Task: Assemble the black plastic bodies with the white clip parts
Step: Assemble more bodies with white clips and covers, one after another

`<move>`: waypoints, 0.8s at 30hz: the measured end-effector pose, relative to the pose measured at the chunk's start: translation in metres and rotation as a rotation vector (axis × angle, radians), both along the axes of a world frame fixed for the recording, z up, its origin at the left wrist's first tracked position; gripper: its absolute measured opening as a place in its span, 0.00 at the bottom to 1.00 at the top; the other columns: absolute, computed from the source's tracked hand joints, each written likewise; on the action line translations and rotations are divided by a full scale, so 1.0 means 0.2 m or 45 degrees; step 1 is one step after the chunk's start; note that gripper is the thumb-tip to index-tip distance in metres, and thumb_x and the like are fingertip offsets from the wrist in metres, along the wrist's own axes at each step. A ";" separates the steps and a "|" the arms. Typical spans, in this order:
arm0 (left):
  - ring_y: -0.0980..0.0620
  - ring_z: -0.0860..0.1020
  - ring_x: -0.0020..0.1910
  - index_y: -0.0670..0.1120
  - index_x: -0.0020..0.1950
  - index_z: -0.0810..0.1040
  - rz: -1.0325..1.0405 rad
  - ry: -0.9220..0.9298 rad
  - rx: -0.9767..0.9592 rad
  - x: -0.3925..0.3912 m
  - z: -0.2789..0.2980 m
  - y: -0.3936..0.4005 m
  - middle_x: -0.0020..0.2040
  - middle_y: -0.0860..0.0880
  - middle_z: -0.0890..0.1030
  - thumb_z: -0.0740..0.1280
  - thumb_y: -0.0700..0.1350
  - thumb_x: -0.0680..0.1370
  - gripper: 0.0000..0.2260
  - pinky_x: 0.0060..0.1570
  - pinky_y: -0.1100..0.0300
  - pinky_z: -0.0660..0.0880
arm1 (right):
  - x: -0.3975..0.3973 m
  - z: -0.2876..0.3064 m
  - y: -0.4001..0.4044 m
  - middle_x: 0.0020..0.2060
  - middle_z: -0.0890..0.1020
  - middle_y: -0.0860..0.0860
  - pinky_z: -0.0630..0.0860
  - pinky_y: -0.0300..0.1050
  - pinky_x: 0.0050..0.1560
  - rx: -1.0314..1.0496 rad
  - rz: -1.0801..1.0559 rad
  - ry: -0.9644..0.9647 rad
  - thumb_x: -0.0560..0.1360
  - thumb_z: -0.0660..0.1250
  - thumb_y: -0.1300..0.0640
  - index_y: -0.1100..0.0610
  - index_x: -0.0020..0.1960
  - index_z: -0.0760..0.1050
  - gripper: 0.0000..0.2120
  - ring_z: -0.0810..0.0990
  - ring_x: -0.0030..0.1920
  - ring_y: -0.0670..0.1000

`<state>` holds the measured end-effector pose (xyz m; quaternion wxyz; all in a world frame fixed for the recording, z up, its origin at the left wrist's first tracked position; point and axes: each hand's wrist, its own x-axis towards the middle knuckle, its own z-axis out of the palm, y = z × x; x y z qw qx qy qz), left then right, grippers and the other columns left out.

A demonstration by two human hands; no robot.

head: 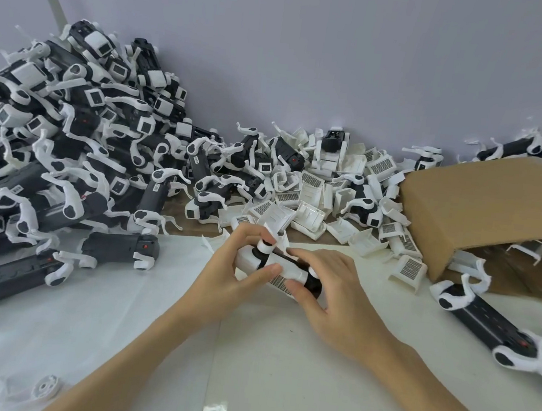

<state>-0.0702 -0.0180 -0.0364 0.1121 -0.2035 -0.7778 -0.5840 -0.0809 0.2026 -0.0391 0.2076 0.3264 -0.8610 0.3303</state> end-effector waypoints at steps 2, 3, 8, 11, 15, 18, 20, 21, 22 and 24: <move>0.51 0.79 0.63 0.51 0.63 0.74 0.014 0.003 -0.019 0.00 0.00 0.00 0.59 0.55 0.81 0.73 0.45 0.81 0.13 0.59 0.64 0.72 | 0.00 -0.01 -0.01 0.52 0.77 0.37 0.60 0.32 0.66 -0.014 0.008 -0.002 0.81 0.70 0.52 0.53 0.70 0.76 0.18 0.66 0.57 0.30; 0.51 0.79 0.62 0.51 0.63 0.74 0.037 0.019 -0.045 0.00 0.00 0.00 0.58 0.55 0.81 0.73 0.46 0.81 0.13 0.59 0.63 0.72 | 0.00 -0.01 -0.01 0.53 0.75 0.34 0.59 0.29 0.66 -0.043 0.004 -0.047 0.81 0.70 0.53 0.51 0.72 0.75 0.20 0.66 0.58 0.28; 0.51 0.81 0.55 0.55 0.68 0.74 0.053 -0.018 -0.042 0.01 0.04 0.02 0.58 0.54 0.83 0.73 0.51 0.82 0.17 0.57 0.59 0.76 | 0.01 0.00 -0.01 0.48 0.80 0.38 0.75 0.40 0.61 -0.368 0.071 -0.428 0.82 0.69 0.53 0.45 0.78 0.64 0.27 0.80 0.55 0.45; 0.51 0.79 0.59 0.59 0.76 0.70 -0.017 0.106 -0.243 0.02 0.06 0.01 0.61 0.60 0.79 0.73 0.56 0.81 0.25 0.64 0.63 0.73 | 0.01 0.04 -0.02 0.45 0.83 0.46 0.83 0.50 0.47 -0.786 0.171 -0.673 0.83 0.67 0.53 0.48 0.74 0.68 0.21 0.84 0.44 0.50; 0.53 0.72 0.62 0.59 0.78 0.70 0.179 0.601 -0.815 0.01 0.09 0.00 0.63 0.54 0.70 0.74 0.59 0.79 0.29 0.67 0.51 0.71 | -0.03 0.09 0.02 0.40 0.83 0.54 0.80 0.48 0.38 -1.175 0.131 -1.102 0.85 0.60 0.54 0.53 0.62 0.81 0.12 0.82 0.36 0.53; 0.50 0.70 0.73 0.53 0.74 0.73 0.115 0.605 -0.636 0.02 0.09 0.04 0.72 0.48 0.68 0.72 0.54 0.82 0.21 0.72 0.57 0.69 | -0.03 0.08 0.02 0.29 0.77 0.59 0.76 0.48 0.38 -1.114 0.241 -1.321 0.84 0.58 0.56 0.62 0.61 0.81 0.16 0.73 0.28 0.54; 0.49 0.73 0.71 0.48 0.72 0.75 0.018 0.492 -0.471 0.03 0.06 0.07 0.70 0.49 0.71 0.72 0.49 0.82 0.19 0.67 0.59 0.73 | -0.03 0.08 0.02 0.33 0.80 0.60 0.78 0.51 0.43 -1.022 0.247 -1.304 0.84 0.58 0.55 0.60 0.60 0.83 0.17 0.78 0.33 0.57; 0.49 0.75 0.69 0.47 0.72 0.76 0.028 0.455 -0.425 0.03 0.05 0.07 0.68 0.49 0.73 0.72 0.46 0.82 0.18 0.63 0.60 0.75 | -0.03 0.07 0.02 0.40 0.85 0.59 0.81 0.52 0.47 -1.015 0.226 -1.246 0.85 0.58 0.54 0.57 0.60 0.83 0.16 0.82 0.39 0.59; 0.49 0.76 0.66 0.47 0.71 0.76 0.064 0.422 -0.397 0.03 0.03 0.07 0.66 0.49 0.74 0.73 0.45 0.82 0.18 0.60 0.61 0.75 | -0.03 0.07 0.02 0.48 0.87 0.57 0.81 0.53 0.53 -1.015 0.202 -1.148 0.86 0.58 0.52 0.55 0.62 0.82 0.16 0.86 0.48 0.58; 0.50 0.77 0.62 0.47 0.70 0.77 0.153 0.363 -0.364 0.04 0.01 0.07 0.63 0.49 0.75 0.74 0.42 0.81 0.18 0.58 0.63 0.75 | -0.04 0.08 0.04 0.57 0.86 0.50 0.78 0.46 0.63 -0.912 0.169 -0.843 0.86 0.61 0.50 0.51 0.67 0.78 0.13 0.84 0.61 0.51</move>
